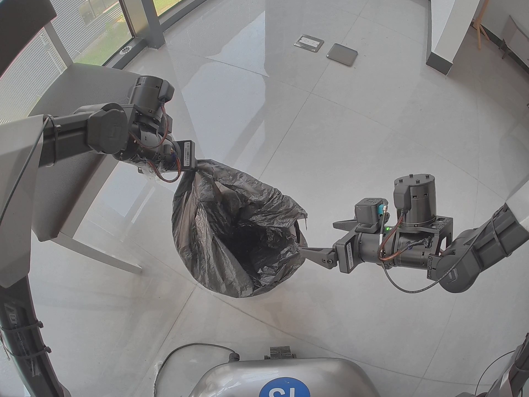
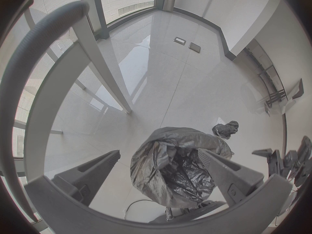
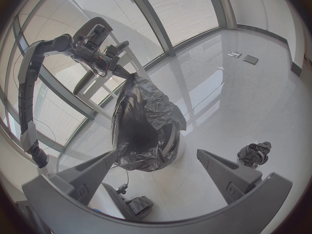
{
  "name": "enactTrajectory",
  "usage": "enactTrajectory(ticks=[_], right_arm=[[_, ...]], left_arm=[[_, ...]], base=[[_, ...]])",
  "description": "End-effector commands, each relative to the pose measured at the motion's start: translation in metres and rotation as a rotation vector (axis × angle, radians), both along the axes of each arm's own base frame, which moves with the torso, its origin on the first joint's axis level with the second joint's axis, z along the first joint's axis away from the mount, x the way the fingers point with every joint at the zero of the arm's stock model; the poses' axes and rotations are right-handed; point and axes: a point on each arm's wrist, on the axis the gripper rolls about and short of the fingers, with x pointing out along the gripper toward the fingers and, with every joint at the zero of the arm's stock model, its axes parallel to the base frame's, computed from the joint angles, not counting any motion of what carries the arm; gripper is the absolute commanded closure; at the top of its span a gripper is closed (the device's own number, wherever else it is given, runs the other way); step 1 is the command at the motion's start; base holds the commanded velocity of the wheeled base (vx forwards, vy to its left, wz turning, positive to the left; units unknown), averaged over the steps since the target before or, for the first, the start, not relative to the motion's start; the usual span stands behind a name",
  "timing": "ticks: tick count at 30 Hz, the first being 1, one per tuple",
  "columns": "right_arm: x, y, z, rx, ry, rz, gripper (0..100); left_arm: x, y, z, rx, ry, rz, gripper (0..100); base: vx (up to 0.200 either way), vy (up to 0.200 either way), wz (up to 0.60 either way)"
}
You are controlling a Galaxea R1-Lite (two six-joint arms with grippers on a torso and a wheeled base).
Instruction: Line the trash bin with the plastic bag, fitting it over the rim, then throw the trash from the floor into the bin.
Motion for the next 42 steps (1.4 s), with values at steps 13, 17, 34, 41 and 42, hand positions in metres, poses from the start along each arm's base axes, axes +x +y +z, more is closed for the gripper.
enactTrajectory(ticks=[13,17,34,41,42], right_arm=[[-0.009,-0.008,-0.004,-0.008,-0.013,-0.002,0],[-0.005,-0.008,0.0,-0.015,-0.047,0.006,0],[0.034,0.031,0.014,-0.06,-0.266,0.104,0],[0.043,0.05,0.007,-0.061,-0.284,0.135,0],[0.046,0.052,0.004,-0.064,-0.284,0.138,0]], left_arm=[[-0.017,-0.006,0.006,0.001,0.019,-0.024,0],[-0.039,-0.011,0.014,0.004,0.02,-0.049,0],[-0.13,-0.025,0.048,0.025,-0.056,-0.156,0],[-0.139,-0.018,0.048,0.059,-0.077,-0.173,0],[-0.141,-0.017,0.048,0.062,-0.084,-0.178,0]], base=[[0.0,0.0,0.0],[0.0,0.0,0.0],[0.0,0.0,0.0],[0.0,0.0,0.0],[0.0,0.0,0.0]])
